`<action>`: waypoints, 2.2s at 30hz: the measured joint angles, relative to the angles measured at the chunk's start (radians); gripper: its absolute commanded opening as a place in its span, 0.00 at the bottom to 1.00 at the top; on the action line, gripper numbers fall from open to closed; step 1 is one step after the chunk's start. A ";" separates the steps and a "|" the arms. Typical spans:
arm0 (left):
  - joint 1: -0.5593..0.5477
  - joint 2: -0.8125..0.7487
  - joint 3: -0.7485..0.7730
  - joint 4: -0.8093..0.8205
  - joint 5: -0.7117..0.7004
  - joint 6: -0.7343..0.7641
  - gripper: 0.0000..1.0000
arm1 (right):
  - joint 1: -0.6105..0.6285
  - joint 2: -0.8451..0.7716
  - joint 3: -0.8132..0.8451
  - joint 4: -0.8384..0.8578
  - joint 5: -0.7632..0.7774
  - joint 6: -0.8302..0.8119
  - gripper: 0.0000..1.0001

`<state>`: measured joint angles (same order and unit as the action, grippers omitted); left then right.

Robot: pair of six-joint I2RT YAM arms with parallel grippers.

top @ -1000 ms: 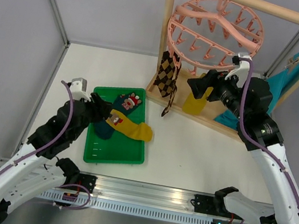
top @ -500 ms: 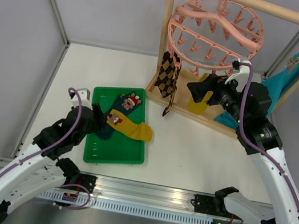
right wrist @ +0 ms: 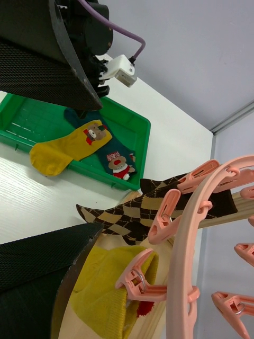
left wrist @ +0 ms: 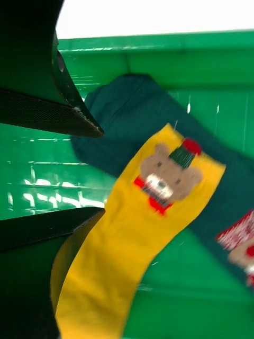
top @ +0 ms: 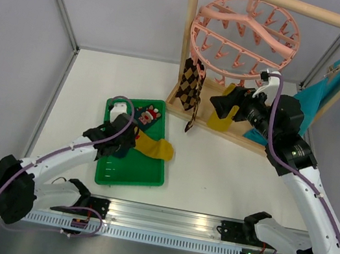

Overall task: Clip the socks to the hanger
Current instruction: Pick up the sock from the bin.

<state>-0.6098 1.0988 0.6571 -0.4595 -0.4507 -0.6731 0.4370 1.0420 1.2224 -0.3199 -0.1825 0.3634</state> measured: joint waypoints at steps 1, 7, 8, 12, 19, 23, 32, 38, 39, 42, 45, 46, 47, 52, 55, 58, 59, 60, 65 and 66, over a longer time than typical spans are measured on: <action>0.011 0.015 0.000 0.007 -0.003 -0.010 0.61 | 0.000 0.000 0.000 0.000 0.000 0.000 0.92; 0.121 0.094 0.000 0.101 0.010 -0.101 0.58 | 0.000 0.000 0.000 0.003 -0.004 -0.002 0.92; 0.134 0.111 0.000 0.118 0.017 -0.111 0.57 | 0.000 0.000 0.000 0.002 -0.004 -0.003 0.92; 0.178 0.175 0.000 0.166 0.063 -0.150 0.53 | 0.000 0.001 0.000 -0.002 -0.004 -0.009 0.92; 0.221 0.199 -0.029 0.237 0.116 -0.226 0.51 | 0.000 0.000 0.000 -0.002 -0.004 -0.011 0.93; 0.238 0.218 -0.050 0.259 0.140 -0.257 0.51 | 0.000 0.001 0.000 -0.002 -0.004 -0.011 0.93; 0.248 0.222 -0.090 0.287 0.146 -0.292 0.52 | 0.000 0.000 0.000 -0.003 -0.003 -0.012 0.93; 0.258 0.216 -0.090 0.298 0.146 -0.293 0.52 | 0.000 0.001 0.000 -0.003 -0.004 -0.012 0.93; 0.262 0.216 -0.090 0.300 0.146 -0.293 0.52 | 0.000 0.001 0.000 -0.003 -0.004 -0.012 0.93; 0.275 0.216 -0.090 0.304 0.146 -0.292 0.52 | 0.000 0.001 0.000 -0.003 -0.004 -0.012 0.93; 0.281 0.217 -0.084 0.304 0.147 -0.292 0.52 | 0.000 0.001 0.000 -0.003 -0.004 -0.012 0.93; 0.282 0.219 -0.079 0.304 0.147 -0.292 0.52 | 0.000 0.001 0.000 -0.003 -0.004 -0.012 0.93; 0.282 0.222 -0.074 0.305 0.147 -0.292 0.52 | 0.000 0.001 0.000 -0.003 -0.005 -0.012 0.93; 0.282 0.244 -0.061 0.312 0.154 -0.292 0.52 | 0.000 0.000 0.000 -0.003 -0.004 -0.012 0.93; 0.282 0.263 -0.061 0.316 0.167 -0.292 0.50 | 0.000 0.000 0.000 -0.004 -0.003 -0.016 0.93; 0.282 0.280 -0.061 0.326 0.176 -0.292 0.49 | 0.000 0.000 0.000 -0.006 -0.002 -0.019 0.94; 0.282 0.280 -0.061 0.329 0.183 -0.292 0.49 | 0.000 0.000 0.000 -0.006 -0.002 -0.019 0.94; 0.283 0.280 -0.061 0.332 0.189 -0.292 0.49 | 0.000 0.000 0.000 -0.006 -0.002 -0.020 0.94; 0.283 0.280 -0.061 0.336 0.197 -0.292 0.46 | 0.000 0.000 0.000 -0.007 -0.001 -0.019 0.94; 0.283 0.280 -0.061 0.336 0.197 -0.292 0.45 | 0.000 0.000 0.000 -0.007 -0.001 -0.019 0.94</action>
<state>-0.3264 1.3792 0.5957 -0.1238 -0.2539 -0.9649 0.4370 1.0416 1.2224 -0.3267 -0.1837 0.3439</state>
